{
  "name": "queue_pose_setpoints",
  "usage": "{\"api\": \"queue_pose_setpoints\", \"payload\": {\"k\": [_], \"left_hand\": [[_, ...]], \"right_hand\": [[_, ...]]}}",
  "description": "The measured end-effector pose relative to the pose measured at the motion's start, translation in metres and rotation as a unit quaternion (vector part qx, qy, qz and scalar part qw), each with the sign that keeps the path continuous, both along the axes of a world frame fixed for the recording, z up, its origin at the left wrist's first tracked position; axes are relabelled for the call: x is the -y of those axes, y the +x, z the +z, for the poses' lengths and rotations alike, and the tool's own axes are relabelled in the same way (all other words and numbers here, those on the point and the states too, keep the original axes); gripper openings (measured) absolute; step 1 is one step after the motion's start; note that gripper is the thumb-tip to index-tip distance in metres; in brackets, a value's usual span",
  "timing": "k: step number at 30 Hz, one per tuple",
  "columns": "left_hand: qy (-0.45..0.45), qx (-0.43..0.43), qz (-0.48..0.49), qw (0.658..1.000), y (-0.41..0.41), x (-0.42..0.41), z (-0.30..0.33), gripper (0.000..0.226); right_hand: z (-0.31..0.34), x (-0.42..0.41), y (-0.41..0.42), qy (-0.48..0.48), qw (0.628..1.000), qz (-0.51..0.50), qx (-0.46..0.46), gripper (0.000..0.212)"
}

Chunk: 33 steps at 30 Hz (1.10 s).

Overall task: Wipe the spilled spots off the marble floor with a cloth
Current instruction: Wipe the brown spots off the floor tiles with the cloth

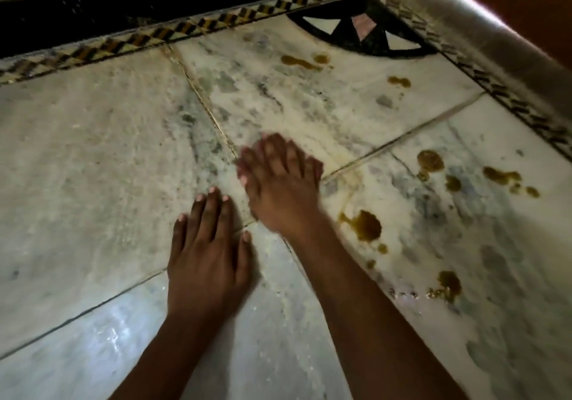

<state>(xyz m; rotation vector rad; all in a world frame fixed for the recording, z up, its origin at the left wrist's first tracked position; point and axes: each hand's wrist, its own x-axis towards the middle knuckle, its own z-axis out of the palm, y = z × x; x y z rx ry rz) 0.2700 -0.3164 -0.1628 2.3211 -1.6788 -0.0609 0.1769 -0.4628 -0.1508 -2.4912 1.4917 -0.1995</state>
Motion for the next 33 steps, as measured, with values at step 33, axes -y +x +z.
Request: {"api": "queue_pose_setpoints", "payload": {"k": [33], "left_hand": [[-0.013, -0.042, -0.166, 0.985, -0.022, -0.031, 0.005, 0.068]], "right_hand": [[-0.014, -0.060, -0.170, -0.004, 0.958, -0.284, -0.034, 0.063]]}}
